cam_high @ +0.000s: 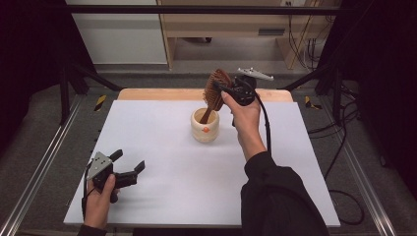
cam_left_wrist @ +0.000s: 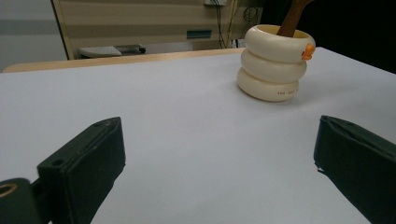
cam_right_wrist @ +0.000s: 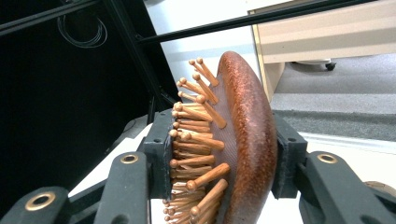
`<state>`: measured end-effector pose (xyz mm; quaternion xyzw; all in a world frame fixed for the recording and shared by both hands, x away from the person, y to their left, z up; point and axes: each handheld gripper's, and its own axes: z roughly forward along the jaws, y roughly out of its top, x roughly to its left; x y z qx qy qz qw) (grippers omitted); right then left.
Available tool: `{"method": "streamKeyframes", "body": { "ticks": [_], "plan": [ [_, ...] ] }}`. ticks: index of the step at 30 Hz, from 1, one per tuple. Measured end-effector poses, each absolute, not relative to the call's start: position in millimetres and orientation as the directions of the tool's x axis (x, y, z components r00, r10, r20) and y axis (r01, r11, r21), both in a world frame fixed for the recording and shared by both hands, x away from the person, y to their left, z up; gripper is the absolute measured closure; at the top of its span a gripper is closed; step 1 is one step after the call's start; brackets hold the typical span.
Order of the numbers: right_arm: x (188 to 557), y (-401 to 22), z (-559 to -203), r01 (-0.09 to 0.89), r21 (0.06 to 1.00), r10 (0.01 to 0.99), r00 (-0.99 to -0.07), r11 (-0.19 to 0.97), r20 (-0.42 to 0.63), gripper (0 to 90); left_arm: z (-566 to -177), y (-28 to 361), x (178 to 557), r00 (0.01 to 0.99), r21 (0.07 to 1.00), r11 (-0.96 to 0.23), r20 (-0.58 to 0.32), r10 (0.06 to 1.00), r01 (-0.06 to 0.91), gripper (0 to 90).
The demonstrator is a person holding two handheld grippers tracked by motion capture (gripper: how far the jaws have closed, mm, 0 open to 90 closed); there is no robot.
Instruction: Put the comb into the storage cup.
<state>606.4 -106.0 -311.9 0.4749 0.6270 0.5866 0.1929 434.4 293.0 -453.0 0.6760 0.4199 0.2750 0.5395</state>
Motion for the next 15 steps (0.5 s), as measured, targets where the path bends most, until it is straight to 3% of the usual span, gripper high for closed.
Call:
{"method": "streamKeyframes", "body": {
  "ticks": [15],
  "plan": [
    [607.8, -103.6, -320.7, 0.386, 0.914, 0.824, -0.471, -0.129, 0.315, 52.0, -453.2, 292.3, 434.5, 0.500, 0.960, -0.070, -0.078, 0.862, 0.271, 2.2]
  ]
}}
